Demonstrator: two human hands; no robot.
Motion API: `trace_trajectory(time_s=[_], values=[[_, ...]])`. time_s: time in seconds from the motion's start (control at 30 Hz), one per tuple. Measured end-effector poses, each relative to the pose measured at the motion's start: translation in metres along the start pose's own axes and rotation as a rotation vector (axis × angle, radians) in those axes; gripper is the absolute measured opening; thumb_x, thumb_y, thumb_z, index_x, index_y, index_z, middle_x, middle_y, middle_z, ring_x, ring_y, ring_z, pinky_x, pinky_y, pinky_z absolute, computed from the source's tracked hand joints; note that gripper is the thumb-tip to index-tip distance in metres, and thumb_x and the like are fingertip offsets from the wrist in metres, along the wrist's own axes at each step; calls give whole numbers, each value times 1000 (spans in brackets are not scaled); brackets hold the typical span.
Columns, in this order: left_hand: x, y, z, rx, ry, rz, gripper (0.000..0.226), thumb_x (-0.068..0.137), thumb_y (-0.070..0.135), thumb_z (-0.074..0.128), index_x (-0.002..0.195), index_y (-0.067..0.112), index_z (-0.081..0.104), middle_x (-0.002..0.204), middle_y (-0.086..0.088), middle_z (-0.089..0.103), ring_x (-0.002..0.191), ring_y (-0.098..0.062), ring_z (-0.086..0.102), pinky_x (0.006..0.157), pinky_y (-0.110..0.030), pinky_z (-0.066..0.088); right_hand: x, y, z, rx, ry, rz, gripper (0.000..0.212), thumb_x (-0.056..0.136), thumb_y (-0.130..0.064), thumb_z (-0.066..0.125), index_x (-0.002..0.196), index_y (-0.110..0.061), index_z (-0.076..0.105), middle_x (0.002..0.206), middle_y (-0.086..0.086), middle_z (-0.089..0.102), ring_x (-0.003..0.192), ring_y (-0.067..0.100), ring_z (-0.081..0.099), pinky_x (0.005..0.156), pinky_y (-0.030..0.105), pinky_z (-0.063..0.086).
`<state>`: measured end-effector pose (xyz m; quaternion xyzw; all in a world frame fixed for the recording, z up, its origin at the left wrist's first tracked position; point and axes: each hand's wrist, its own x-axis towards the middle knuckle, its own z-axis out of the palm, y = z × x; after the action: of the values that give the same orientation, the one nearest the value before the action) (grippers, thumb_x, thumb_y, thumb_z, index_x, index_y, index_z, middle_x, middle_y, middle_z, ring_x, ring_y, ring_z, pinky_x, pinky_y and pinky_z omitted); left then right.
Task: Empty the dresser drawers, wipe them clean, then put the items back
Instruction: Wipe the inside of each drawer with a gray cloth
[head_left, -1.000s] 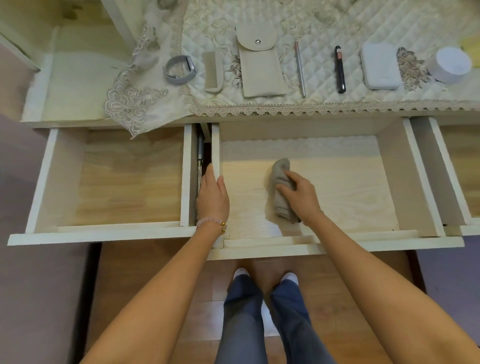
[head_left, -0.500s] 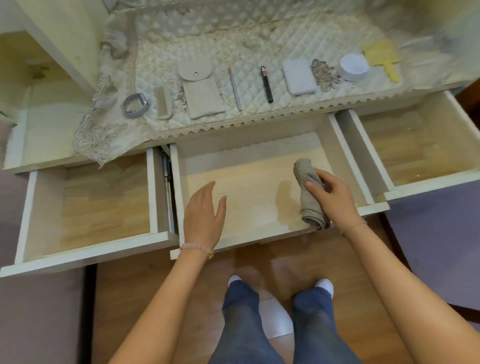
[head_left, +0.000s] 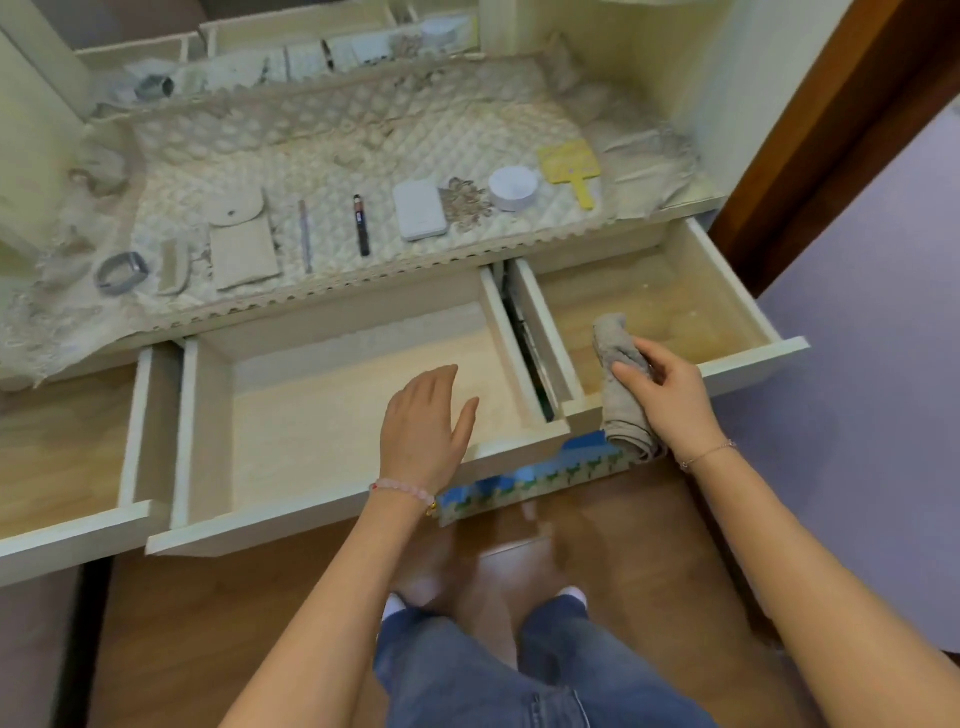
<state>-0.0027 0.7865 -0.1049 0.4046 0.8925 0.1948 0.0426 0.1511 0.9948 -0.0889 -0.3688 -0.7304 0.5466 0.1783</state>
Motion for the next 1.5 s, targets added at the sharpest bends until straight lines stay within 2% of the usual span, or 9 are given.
trace_trajectory(time_s=[0.23, 0.4, 0.6, 0.77, 0.97, 1.1, 1.3, 1.5], values=[[30, 59, 37, 1, -33, 36, 58, 93, 46, 28, 130, 7, 50, 127, -11, 58, 115, -28, 54, 93, -37, 43, 30, 25, -63, -25, 55, 34, 45, 88, -20, 61, 131, -11, 52, 126, 6, 59, 116, 19, 55, 101, 42, 45], [62, 81, 59, -104, -43, -16, 51, 97, 40, 38, 138, 10, 41, 139, -8, 47, 127, -23, 43, 103, -31, 34, 60, 34, -79, -21, 63, 40, 44, 88, -19, 61, 131, -10, 52, 125, 5, 60, 114, 17, 56, 99, 38, 46], [117, 96, 98, -301, -102, -184, 59, 98, 40, 38, 148, 12, 21, 152, -3, 28, 139, -16, 25, 110, -27, 22, 115, 42, -89, -54, 29, 47, 43, 90, -21, 60, 132, -15, 52, 125, 2, 59, 113, 15, 55, 95, 30, 47], [164, 95, 129, -475, -140, -430, 68, 98, 39, 40, 150, 11, 7, 157, -5, 14, 143, -18, 15, 113, -28, 15, 166, 50, -89, -55, -28, 100, 42, 90, -19, 59, 131, -15, 52, 122, 2, 61, 108, 12, 58, 84, 20, 47], [199, 88, 151, -632, -108, -622, 62, 99, 41, 35, 150, 14, 12, 156, -1, 17, 142, -16, 16, 110, -24, 14, 205, 72, -81, -80, -84, 153, 43, 90, -19, 59, 132, -14, 52, 125, 3, 60, 114, 16, 55, 97, 33, 47], [209, 86, 159, -710, -22, -697, 53, 101, 35, 32, 148, 15, 19, 154, 0, 24, 141, -15, 21, 105, -19, 15, 216, 84, -71, -121, -106, 164, 43, 89, -18, 60, 132, -15, 51, 126, 1, 59, 114, 12, 53, 93, 23, 42], [208, 85, 166, -710, 25, -712, 49, 102, 32, 32, 147, 17, 24, 152, 2, 30, 139, -13, 25, 103, -17, 17, 233, 89, -62, -266, -147, 97, 43, 91, -19, 57, 133, -16, 49, 131, 3, 56, 119, 17, 51, 89, 18, 37], [203, 87, 167, -693, 42, -700, 47, 102, 29, 32, 147, 17, 26, 150, 2, 32, 138, -14, 27, 101, -15, 18, 251, 100, -52, -503, -189, -127, 41, 91, -15, 56, 132, -13, 51, 134, 7, 54, 122, 25, 47, 98, 26, 34]])
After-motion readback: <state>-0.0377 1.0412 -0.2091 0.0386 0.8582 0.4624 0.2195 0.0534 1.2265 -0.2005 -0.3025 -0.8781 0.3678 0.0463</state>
